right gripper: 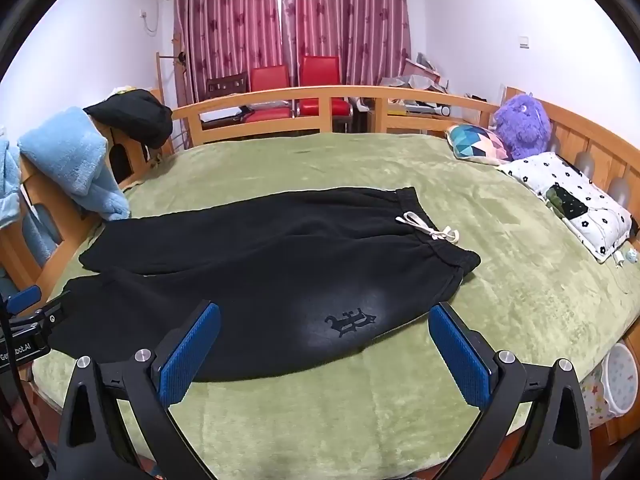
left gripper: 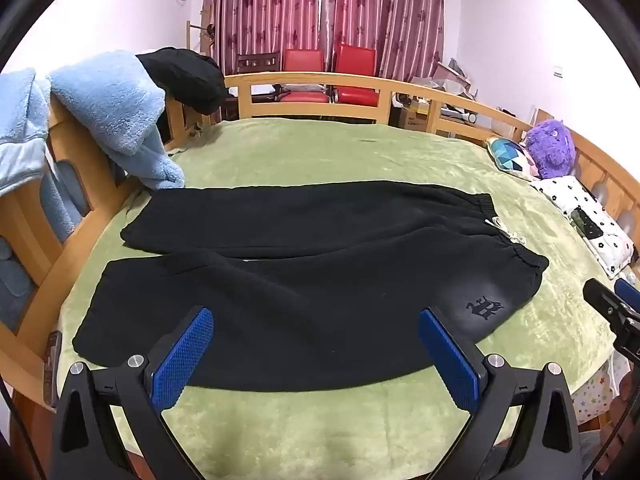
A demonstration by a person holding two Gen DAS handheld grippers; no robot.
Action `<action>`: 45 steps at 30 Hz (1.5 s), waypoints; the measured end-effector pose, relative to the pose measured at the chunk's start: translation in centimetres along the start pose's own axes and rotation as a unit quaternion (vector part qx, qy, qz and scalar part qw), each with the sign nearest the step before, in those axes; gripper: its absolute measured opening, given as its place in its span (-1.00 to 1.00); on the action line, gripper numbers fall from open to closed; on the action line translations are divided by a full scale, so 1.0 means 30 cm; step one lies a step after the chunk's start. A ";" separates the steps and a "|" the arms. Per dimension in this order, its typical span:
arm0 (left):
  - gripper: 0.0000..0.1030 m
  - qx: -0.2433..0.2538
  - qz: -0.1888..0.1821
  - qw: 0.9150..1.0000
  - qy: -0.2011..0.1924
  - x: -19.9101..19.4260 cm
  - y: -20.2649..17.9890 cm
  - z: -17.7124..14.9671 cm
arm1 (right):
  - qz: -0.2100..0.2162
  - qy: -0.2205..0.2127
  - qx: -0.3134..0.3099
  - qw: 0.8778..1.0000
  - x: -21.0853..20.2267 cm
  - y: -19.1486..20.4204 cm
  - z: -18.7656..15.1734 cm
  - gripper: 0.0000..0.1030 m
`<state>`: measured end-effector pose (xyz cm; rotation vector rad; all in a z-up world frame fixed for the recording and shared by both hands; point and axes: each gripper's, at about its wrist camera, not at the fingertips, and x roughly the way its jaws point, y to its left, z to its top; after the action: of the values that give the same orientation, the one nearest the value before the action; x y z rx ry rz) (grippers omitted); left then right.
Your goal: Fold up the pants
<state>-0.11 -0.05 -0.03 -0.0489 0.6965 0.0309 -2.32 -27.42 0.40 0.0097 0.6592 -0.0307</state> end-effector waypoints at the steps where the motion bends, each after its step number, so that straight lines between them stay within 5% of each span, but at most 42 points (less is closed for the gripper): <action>1: 1.00 0.000 0.000 1.000 0.000 -0.002 0.000 -0.001 | 0.000 -0.004 0.001 1.000 -0.003 -0.002 0.000 0.99; 45: 1.00 -0.014 -0.004 1.000 -0.007 -0.031 0.017 -0.004 | 0.001 -0.001 0.007 1.000 -0.012 0.006 0.005 0.99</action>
<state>-0.92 0.44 0.46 -0.0778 0.6819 0.0337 -2.51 -27.24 0.72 0.0232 0.6573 -0.0335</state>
